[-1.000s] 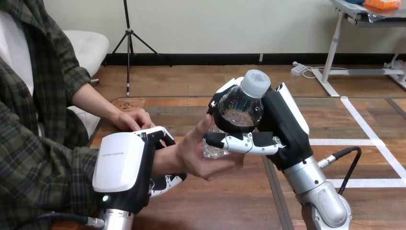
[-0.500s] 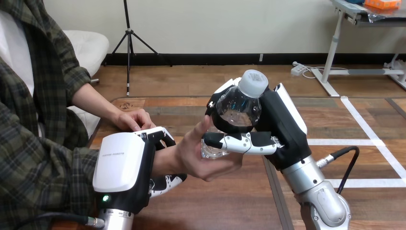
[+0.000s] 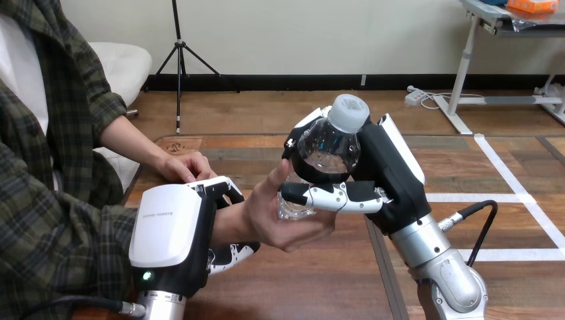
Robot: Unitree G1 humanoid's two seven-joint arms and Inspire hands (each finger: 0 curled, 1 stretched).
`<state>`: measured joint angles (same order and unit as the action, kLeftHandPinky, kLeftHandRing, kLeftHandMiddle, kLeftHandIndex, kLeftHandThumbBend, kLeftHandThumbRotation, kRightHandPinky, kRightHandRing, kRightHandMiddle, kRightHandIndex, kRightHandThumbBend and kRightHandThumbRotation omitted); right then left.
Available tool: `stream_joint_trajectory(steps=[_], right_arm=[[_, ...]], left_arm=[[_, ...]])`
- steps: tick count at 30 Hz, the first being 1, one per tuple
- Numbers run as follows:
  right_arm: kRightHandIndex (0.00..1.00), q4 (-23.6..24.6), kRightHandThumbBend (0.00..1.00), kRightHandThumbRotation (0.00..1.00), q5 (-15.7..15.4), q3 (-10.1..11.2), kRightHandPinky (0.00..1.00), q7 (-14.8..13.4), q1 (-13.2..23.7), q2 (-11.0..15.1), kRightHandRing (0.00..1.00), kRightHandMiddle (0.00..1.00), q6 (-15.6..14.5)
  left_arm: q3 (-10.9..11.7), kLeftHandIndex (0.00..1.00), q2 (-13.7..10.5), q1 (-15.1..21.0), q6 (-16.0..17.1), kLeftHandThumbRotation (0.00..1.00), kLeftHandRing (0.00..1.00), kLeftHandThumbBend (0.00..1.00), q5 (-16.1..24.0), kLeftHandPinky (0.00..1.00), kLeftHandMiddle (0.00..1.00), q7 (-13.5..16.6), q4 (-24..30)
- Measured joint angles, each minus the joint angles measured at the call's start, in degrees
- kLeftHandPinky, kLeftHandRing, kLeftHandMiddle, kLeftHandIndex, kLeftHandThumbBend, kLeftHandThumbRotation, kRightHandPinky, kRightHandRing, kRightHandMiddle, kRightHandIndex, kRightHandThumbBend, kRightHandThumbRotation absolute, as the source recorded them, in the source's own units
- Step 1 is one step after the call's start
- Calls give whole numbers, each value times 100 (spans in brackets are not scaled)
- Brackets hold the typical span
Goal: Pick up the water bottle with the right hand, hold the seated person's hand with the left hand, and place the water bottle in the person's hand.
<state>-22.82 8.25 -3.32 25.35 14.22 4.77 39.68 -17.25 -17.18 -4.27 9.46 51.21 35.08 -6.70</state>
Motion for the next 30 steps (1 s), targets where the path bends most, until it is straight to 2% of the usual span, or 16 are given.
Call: stream_joint_trajectory(steps=[6,16,21,25,30], right_arm=[[58,3,70,0,-26,-3,46,-1,0,11,52,58,1],[71,3,74,0,-43,-8,57,-1,0,10,66,73,41],[76,4,75,0,-148,-6,61,-48,0,13,71,78,91],[80,4,76,0,-206,-5,66,-94,0,15,77,83,95],[83,3,77,1,-265,0,70,-154,0,21,80,85,116]], left_arm=[[1,42,-1,0,0,0,34,87,-1,29,39,-1,-1],[3,42,-4,1,16,0,34,87,-2,29,39,-2,-2],[4,43,-8,1,35,0,34,87,-1,28,39,-3,-2],[7,47,-9,1,35,0,38,90,3,31,44,-44,0],[17,55,-51,2,-3,0,46,92,14,37,53,-300,62]])
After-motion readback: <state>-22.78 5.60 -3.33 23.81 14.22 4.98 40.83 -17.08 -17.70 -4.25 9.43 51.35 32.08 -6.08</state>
